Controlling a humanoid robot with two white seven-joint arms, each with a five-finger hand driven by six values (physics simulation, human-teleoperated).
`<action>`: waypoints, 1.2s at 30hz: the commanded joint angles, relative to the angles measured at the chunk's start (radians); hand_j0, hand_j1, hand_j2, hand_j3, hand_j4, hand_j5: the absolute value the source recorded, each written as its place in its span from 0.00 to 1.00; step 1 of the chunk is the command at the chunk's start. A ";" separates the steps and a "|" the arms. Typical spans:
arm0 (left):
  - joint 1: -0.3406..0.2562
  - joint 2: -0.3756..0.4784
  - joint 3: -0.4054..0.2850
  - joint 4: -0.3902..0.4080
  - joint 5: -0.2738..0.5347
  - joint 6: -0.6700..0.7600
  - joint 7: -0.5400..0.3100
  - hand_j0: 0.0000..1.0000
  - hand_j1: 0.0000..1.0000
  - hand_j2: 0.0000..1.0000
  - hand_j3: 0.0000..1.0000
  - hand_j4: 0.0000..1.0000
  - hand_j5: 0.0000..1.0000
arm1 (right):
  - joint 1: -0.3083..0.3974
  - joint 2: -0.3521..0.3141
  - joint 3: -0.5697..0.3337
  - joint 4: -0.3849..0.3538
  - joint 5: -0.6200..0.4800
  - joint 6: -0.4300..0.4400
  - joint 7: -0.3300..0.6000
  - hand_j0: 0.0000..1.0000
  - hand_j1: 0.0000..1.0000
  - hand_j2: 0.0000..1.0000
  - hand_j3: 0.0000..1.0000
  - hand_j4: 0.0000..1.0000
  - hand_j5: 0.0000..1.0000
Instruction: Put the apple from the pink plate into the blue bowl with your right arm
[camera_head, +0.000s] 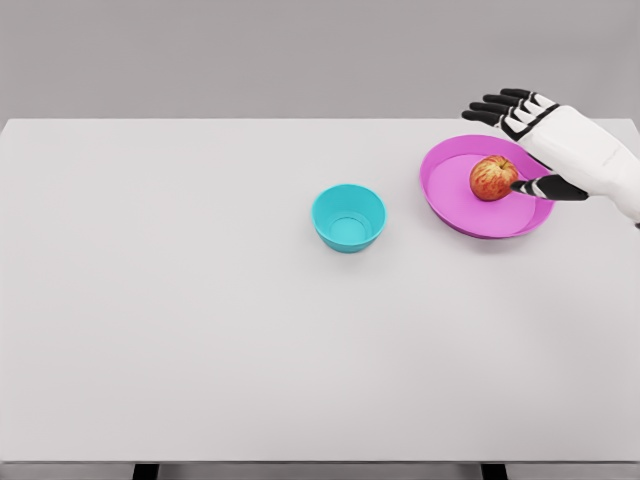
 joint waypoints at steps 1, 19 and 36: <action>0.000 0.000 0.000 0.000 0.000 0.000 -0.001 1.00 1.00 1.00 1.00 1.00 1.00 | 0.000 -0.005 -0.002 0.002 -0.005 0.001 -0.001 1.00 1.00 1.00 1.00 1.00 1.00; 0.000 0.000 0.000 0.000 0.000 0.000 -0.001 1.00 1.00 1.00 1.00 1.00 1.00 | -0.357 0.219 0.103 0.474 -0.011 0.018 0.632 1.00 1.00 1.00 1.00 1.00 1.00; 0.000 0.000 0.000 0.000 0.000 0.000 0.001 1.00 1.00 1.00 1.00 1.00 1.00 | -0.497 0.331 0.239 0.790 0.001 0.012 0.632 1.00 1.00 1.00 1.00 1.00 1.00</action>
